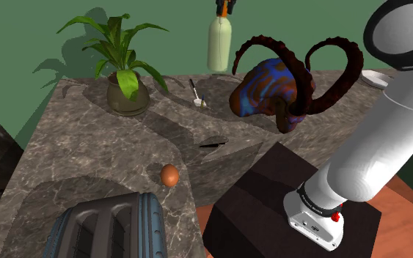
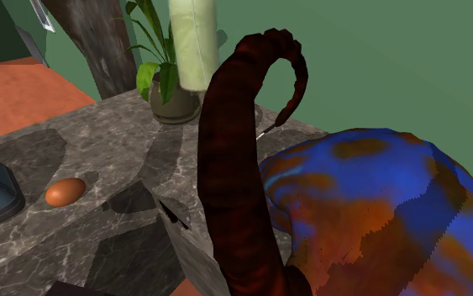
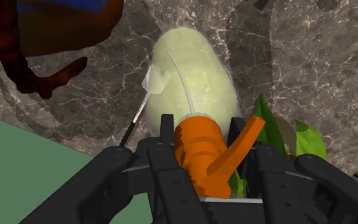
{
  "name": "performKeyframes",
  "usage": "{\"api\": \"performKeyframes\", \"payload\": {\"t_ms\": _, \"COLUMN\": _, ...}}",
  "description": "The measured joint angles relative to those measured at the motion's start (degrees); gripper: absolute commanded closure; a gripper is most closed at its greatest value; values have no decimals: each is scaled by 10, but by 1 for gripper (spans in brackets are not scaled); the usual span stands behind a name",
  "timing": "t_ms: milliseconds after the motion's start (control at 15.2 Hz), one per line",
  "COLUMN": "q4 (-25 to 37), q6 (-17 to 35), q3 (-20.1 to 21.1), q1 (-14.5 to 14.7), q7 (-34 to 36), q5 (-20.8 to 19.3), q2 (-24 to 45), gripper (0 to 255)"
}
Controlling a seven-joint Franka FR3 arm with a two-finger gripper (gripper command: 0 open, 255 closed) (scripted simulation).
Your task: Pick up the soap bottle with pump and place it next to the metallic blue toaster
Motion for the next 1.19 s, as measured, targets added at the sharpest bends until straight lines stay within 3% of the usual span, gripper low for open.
{"api": "performKeyframes", "payload": {"t_ms": 198, "q4": 31, "q6": -25, "q3": 2, "q1": 3, "q7": 4, "q5": 0, "q2": 6, "gripper": 255}}
{"api": "performKeyframes", "payload": {"t_ms": 792, "q4": -171, "q6": 9, "q3": 42, "q1": 44, "q7": 86, "q5": 6, "q2": -162, "gripper": 255}}
{"api": "performKeyframes", "payload": {"t_ms": 1188, "q4": -253, "q6": 12, "q3": 80, "q1": 70, "q7": 151, "q5": 22, "q2": -243, "gripper": 255}}
